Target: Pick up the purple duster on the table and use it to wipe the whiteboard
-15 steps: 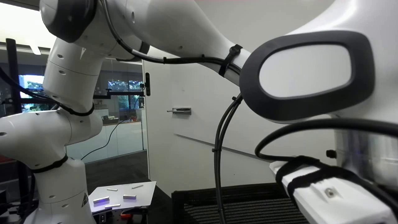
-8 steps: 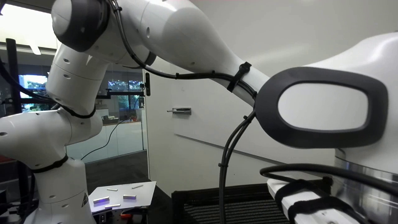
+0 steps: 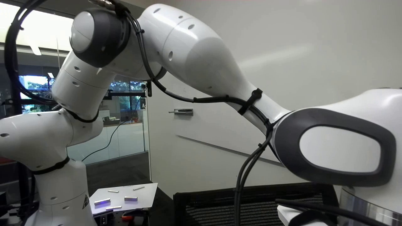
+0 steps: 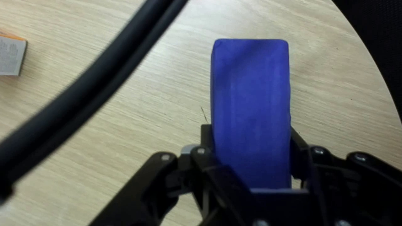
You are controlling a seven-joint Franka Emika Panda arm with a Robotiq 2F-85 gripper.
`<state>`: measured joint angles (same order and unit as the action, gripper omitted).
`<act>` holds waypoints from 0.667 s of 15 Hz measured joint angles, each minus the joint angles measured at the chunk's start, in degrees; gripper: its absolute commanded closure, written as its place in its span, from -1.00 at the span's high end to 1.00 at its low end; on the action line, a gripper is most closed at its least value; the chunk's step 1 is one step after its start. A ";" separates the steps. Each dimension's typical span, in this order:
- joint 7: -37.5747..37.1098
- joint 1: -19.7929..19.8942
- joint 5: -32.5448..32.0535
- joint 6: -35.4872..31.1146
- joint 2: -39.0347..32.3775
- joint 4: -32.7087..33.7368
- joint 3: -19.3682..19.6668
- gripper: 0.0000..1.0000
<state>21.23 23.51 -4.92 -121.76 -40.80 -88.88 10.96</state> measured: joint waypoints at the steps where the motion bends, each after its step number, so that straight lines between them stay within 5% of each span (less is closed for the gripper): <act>1: -0.01 -0.14 -0.15 0.11 -0.83 0.70 -0.03 -0.40; 10: -0.03 -0.78 -0.52 2.21 -6.61 5.95 -0.44 -0.40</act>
<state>21.20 22.72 -5.43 -119.55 -47.41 -82.93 10.52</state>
